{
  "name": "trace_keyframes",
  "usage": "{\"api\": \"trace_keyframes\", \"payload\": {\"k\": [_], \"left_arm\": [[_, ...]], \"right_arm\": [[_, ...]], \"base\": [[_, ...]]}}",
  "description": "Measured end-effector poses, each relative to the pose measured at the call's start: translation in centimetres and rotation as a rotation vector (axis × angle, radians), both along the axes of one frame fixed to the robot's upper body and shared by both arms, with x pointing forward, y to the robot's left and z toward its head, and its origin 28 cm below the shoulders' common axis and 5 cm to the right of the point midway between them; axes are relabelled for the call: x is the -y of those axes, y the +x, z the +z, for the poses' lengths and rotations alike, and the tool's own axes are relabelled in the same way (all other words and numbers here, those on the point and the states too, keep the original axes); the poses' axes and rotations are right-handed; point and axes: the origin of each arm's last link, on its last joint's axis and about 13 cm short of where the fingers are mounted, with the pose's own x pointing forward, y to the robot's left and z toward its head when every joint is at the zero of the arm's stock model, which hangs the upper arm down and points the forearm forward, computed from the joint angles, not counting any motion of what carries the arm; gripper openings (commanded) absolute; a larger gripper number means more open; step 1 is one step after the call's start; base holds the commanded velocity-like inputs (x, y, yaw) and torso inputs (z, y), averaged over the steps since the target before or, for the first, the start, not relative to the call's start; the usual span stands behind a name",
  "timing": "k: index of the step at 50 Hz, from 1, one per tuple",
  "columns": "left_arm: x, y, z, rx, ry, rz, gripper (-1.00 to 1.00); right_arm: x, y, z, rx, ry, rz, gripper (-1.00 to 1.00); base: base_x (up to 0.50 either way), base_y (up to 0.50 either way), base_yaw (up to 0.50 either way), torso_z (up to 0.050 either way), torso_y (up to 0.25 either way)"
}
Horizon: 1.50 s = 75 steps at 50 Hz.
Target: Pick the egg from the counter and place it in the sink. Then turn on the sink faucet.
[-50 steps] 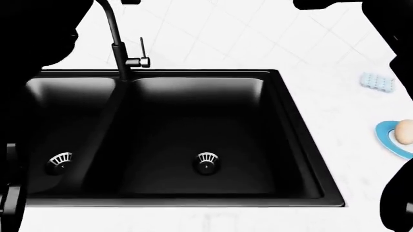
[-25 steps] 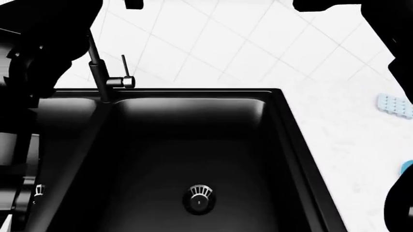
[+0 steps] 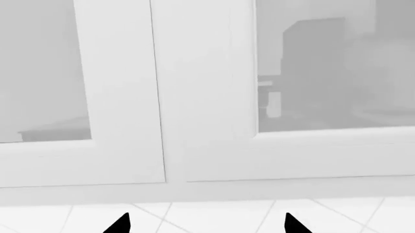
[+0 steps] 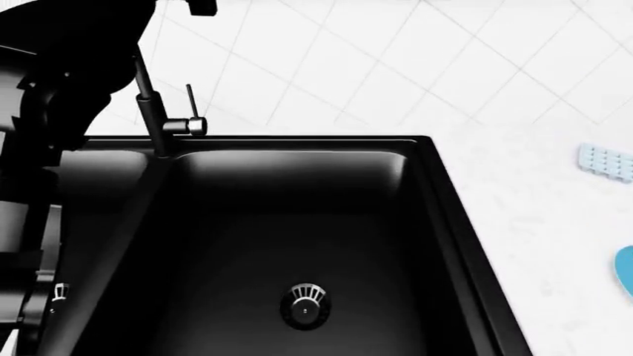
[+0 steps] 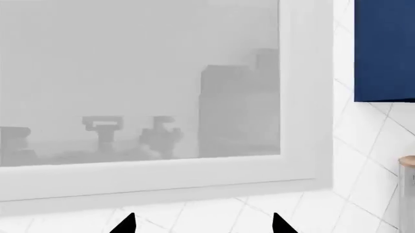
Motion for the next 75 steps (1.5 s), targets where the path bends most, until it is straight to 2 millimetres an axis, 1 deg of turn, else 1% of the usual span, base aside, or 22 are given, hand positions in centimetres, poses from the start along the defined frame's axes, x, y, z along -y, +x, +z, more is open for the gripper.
{"api": "trace_keyframes", "payload": {"k": [5,11,21,30,38,54,63,75], "left_arm": [[-0.1,0.1,0.0,0.001,-0.004,0.001,1.00],[-0.2,0.1,-0.1,0.001,-0.008,0.002,1.00],[-0.2,0.1,-0.3,0.000,-0.012,0.001,1.00],[-0.3,0.2,-0.5,-0.002,-0.017,0.000,1.00],[-0.4,0.4,-0.7,-0.007,-0.020,0.001,1.00],[-0.2,0.9,-1.2,-0.020,-0.018,-0.005,1.00],[-0.1,1.0,-1.5,-0.026,-0.015,-0.011,1.00],[0.0,1.2,-1.8,-0.034,-0.010,-0.020,1.00]], "right_arm": [[2.1,-0.7,-0.1,0.000,0.003,-0.099,1.00],[3.8,-1.3,-0.1,-0.005,0.001,-0.185,1.00],[5.8,-2.2,-0.4,-0.016,0.005,-0.283,1.00],[7.2,-3.2,-0.5,-0.024,0.005,-0.346,1.00],[7.8,-4.9,-0.8,-0.114,0.001,-0.308,1.00],[8.3,-7.2,-4.1,-0.409,0.043,-0.215,1.00],[8.4,-7.9,-5.6,-0.585,0.086,-0.166,1.00],[8.7,-8.3,-6.6,-0.710,0.112,-0.145,1.00]], "base": [[0.00,0.00,0.00,0.000,0.000],[0.00,0.00,0.00,0.000,0.000],[0.00,0.00,0.00,0.000,0.000],[0.00,0.00,0.00,0.000,0.000],[0.00,0.00,0.00,0.000,0.000],[0.00,0.00,0.00,0.000,0.000],[0.00,0.00,0.00,0.000,0.000],[0.00,0.00,0.00,0.000,0.000]]}}
